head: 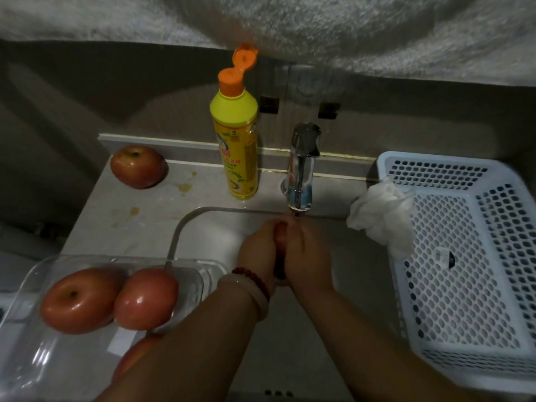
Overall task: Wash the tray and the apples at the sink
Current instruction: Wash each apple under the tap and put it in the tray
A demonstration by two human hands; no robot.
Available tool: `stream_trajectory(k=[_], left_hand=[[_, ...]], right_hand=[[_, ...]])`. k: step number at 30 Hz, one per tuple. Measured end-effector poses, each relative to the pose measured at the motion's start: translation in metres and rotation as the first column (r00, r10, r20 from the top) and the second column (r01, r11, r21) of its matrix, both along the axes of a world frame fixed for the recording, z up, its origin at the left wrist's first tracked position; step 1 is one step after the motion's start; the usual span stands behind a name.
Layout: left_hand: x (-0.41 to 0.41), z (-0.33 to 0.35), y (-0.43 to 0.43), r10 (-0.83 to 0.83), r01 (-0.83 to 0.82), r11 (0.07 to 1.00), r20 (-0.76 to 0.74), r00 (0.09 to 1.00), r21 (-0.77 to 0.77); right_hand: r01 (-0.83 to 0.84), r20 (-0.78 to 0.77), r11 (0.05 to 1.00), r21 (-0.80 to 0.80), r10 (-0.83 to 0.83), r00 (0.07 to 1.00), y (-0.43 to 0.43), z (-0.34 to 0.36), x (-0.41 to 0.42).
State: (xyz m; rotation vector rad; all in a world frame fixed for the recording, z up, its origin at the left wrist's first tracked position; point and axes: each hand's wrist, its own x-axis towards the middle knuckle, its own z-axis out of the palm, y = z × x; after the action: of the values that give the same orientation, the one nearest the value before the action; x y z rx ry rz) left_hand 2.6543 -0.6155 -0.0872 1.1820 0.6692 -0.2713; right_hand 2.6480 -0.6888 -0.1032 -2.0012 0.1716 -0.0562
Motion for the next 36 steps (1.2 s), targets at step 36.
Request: stream_trajectory(k=[36], left_hand=[[-0.005, -0.007, -0.004, -0.136, 0.093, 0.975, 0.21, 0.968, 0.203]], right_hand=[[0.097, -0.205, 0.877, 0.471, 0.002, 0.979, -0.008, 0.016, -0.003]])
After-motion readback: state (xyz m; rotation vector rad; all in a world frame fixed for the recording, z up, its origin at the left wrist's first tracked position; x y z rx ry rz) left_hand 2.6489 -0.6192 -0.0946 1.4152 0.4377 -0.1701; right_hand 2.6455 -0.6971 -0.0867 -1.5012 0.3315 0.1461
